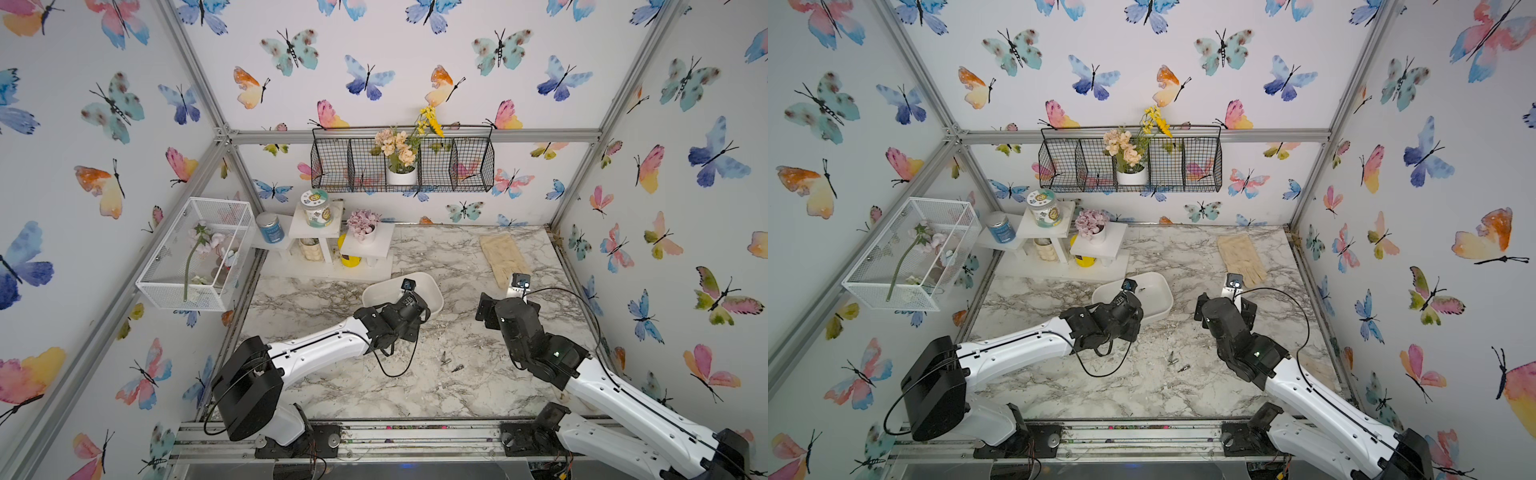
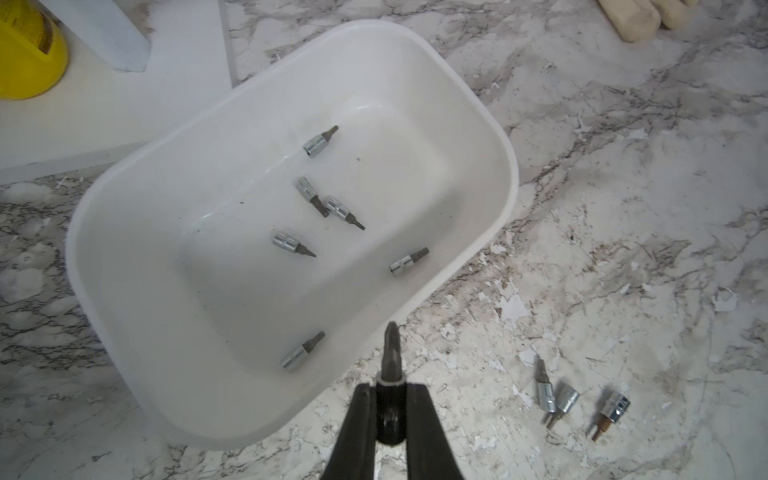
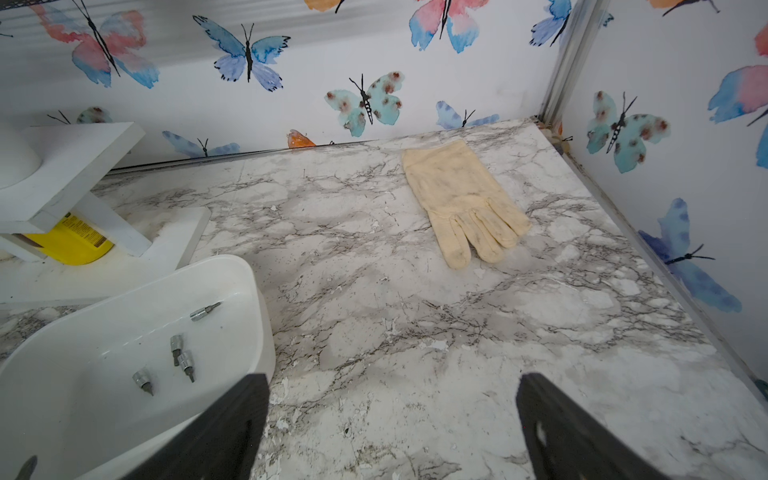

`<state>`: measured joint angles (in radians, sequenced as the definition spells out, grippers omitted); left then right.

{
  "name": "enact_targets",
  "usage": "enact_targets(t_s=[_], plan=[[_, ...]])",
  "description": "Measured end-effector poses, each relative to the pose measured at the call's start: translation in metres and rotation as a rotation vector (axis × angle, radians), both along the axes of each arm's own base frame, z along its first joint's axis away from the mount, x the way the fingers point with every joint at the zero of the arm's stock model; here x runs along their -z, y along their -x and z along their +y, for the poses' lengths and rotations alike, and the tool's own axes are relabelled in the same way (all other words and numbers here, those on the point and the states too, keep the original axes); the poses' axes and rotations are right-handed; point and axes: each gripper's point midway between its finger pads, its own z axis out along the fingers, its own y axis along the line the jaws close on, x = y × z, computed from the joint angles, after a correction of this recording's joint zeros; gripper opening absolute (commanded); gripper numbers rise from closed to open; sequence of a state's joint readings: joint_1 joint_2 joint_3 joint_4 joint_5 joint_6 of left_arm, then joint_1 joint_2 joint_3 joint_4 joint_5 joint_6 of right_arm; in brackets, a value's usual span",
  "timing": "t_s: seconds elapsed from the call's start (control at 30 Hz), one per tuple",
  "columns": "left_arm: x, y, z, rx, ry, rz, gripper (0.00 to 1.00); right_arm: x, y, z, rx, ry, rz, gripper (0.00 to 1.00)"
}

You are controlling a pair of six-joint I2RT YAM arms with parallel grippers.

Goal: Put the bit on the desktop into the storage box
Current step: Place the screwdriver bit in the storage box, then pick up the screwdriver bit from the center of the board.

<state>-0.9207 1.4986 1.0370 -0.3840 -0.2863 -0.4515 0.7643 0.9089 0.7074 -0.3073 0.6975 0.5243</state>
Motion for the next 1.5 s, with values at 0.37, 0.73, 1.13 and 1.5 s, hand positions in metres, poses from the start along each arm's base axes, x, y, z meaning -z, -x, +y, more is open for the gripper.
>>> enact_targets(t_s=[0.37,0.73,1.13,1.5], plan=[[0.014,-0.063,0.036,-0.103,-0.04,0.003,0.12,0.021,0.0,0.02,-0.094,0.011,0.081,0.98],[0.036,-0.079,0.038,-0.106,-0.066,0.03,0.45,0.047,0.008,0.034,-0.166,-0.005,0.18,0.98],[0.015,-0.079,0.038,-0.112,-0.024,-0.003,0.76,0.094,0.035,0.047,-0.222,-0.041,0.432,0.93],[-0.057,-0.04,0.06,-0.126,0.188,-0.115,0.99,0.111,0.064,0.058,-0.262,-0.157,0.594,0.78]])
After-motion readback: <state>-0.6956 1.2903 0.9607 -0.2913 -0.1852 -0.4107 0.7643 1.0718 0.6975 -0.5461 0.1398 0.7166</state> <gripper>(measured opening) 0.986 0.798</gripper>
